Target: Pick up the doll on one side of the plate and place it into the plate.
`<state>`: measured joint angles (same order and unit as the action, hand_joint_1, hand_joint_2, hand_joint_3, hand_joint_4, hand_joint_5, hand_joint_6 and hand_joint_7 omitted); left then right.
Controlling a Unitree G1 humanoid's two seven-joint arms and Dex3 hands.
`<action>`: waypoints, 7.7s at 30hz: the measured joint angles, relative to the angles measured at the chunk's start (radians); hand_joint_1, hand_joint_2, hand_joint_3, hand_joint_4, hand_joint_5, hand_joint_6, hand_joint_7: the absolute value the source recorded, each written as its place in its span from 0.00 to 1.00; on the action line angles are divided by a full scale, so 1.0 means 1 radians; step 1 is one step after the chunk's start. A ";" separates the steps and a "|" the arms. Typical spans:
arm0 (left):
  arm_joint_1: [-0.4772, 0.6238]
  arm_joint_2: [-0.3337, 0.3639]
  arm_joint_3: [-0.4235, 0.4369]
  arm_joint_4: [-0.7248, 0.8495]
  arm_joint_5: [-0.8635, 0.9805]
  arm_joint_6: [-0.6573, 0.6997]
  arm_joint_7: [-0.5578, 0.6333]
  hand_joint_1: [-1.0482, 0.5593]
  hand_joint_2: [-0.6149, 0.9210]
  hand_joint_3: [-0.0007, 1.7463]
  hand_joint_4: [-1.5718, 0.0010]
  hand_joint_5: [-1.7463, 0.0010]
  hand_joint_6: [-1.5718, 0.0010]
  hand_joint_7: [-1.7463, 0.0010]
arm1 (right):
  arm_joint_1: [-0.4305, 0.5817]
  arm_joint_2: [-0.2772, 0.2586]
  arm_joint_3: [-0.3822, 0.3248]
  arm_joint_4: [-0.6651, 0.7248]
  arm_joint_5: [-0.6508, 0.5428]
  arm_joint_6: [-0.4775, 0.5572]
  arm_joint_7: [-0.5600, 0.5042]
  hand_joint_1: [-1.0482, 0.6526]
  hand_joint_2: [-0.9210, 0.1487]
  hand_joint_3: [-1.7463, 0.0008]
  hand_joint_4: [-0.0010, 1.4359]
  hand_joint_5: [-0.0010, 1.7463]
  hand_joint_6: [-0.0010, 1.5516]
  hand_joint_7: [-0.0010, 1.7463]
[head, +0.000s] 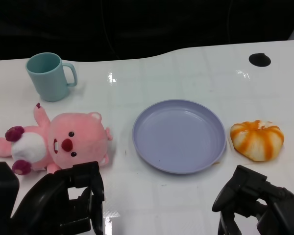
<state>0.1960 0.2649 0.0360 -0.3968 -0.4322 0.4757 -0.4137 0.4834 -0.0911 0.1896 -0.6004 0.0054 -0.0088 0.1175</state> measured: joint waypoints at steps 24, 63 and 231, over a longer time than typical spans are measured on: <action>0.000 -0.009 0.007 0.002 -0.001 -0.001 0.001 0.60 0.72 0.73 0.50 0.04 0.51 0.21 | -0.001 0.000 0.000 0.002 0.000 0.001 0.000 0.63 0.44 0.24 0.45 1.00 0.40 0.84; -0.044 0.030 0.073 0.004 0.252 -0.515 -0.041 0.28 1.00 0.01 1.00 0.73 0.86 0.97 | -0.006 0.000 0.004 0.003 0.001 0.006 0.001 0.63 0.45 0.22 0.45 1.00 0.40 0.84; -0.904 -0.048 -0.564 0.811 1.106 -0.383 0.139 0.01 1.00 0.31 1.00 1.00 1.00 1.00 | 0.021 0.005 0.035 -0.045 0.000 0.056 0.001 0.63 0.49 0.19 0.46 1.00 0.40 0.84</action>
<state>-0.7077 0.2166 -0.5280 0.4142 0.6743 0.0926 -0.2746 0.5048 -0.0865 0.2250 -0.6452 0.0053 0.0469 0.1181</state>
